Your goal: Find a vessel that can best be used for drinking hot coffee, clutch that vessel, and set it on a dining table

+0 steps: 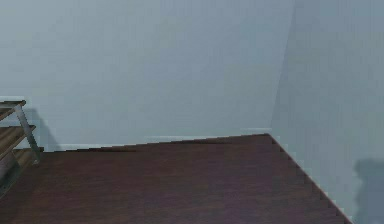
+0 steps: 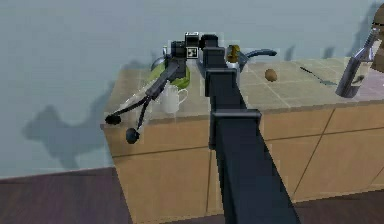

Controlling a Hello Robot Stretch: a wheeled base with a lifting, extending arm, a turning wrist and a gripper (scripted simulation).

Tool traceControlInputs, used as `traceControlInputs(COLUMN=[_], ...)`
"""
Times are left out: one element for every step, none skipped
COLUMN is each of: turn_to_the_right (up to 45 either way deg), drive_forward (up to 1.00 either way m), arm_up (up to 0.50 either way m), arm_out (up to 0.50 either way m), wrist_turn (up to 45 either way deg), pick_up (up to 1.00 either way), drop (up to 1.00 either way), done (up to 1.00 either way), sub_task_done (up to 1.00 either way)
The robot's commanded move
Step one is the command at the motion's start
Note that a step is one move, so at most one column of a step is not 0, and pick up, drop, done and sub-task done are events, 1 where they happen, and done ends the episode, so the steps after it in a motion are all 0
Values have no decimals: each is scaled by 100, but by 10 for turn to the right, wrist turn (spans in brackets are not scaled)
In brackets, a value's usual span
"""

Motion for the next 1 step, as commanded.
traceControlInputs(turn_to_the_right=[0], drive_forward=[0], arm_up=[0], arm_out=[0], wrist_turn=[450], pick_up=[0], drop=[0], done=[0], sub_task_done=[0])
